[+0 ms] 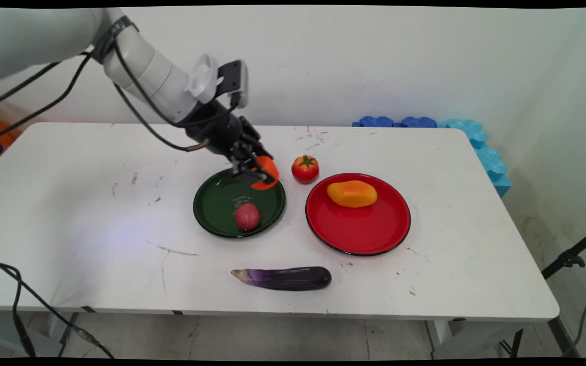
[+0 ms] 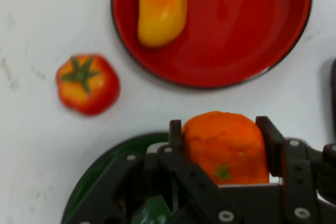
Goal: Place the picked object on the table
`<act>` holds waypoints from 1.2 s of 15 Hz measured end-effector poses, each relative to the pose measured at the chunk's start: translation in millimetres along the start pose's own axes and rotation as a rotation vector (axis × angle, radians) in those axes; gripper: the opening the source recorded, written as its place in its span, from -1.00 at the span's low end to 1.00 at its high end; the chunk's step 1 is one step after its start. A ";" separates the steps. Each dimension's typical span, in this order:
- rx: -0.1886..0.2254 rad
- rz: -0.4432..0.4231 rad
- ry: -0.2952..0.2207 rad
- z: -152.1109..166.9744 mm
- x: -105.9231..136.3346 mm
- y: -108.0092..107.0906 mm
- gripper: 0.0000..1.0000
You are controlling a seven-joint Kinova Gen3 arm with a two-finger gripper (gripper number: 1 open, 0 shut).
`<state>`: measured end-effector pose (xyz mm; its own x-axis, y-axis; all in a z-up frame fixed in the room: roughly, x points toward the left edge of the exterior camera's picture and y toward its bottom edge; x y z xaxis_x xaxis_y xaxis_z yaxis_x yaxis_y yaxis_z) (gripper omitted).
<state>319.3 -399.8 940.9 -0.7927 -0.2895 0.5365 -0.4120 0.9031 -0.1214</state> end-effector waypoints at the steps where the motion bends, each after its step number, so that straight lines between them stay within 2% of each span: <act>1: -0.006 -0.001 0.008 0.5 8.2 4.7 -1.00; 5: -0.035 0.013 0.035 11.0 35.9 21.8 -1.00; 8: -0.062 0.031 0.039 27.7 46.3 33.3 -1.00; 13: -0.098 0.048 0.027 62.2 45.1 45.1 -1.00; 18: -0.127 0.059 0.002 92.0 30.4 55.1 -1.00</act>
<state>231.2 -388.1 873.7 -0.8131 -0.2339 0.5331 -0.3042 0.9515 -0.0465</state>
